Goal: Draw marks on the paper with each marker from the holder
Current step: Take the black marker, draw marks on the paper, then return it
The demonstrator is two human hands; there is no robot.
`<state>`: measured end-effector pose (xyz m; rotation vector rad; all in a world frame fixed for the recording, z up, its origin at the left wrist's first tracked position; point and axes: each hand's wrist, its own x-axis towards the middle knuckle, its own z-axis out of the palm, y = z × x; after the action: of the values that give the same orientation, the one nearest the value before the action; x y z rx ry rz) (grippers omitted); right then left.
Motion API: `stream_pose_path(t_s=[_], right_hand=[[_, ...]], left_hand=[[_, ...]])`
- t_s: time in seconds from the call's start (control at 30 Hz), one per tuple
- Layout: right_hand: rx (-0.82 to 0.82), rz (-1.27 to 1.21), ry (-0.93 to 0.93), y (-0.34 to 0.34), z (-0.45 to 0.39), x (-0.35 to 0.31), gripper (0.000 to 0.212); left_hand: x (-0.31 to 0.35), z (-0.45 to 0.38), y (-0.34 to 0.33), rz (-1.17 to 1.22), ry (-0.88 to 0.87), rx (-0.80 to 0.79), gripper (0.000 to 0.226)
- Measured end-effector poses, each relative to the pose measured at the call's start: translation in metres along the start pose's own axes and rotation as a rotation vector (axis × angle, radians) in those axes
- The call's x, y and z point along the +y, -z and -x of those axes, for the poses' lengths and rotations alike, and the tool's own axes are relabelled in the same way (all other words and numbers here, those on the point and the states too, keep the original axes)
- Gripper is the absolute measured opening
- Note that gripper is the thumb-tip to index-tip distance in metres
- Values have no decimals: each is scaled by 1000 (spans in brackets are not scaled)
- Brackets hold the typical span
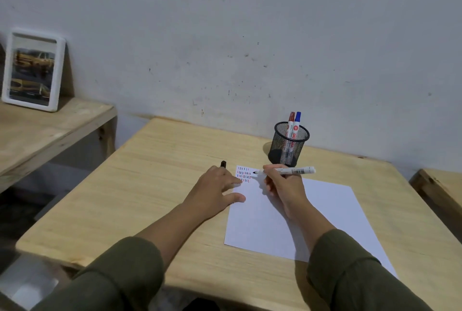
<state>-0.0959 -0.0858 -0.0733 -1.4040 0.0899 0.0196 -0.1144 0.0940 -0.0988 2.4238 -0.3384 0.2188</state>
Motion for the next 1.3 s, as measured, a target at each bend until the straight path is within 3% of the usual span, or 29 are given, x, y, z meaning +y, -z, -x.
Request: stream_pose_path(t_s=[0.43,1.1,1.17,1.3], right_hand=[[-19,263,59,-1,-1,5,13],[-13,295,84,1,-5,8,15],[-9,204,63,0,-4,6,13],[-11,52,40,0,-2,4,11]], left_hand=[[-1,-2,-1,-2,57,-30,47],[-2,-2,-1,-25,38,-39,46],[-3,-2,0,17,25,9,43],[-4,-7,1,120,23,275,39]])
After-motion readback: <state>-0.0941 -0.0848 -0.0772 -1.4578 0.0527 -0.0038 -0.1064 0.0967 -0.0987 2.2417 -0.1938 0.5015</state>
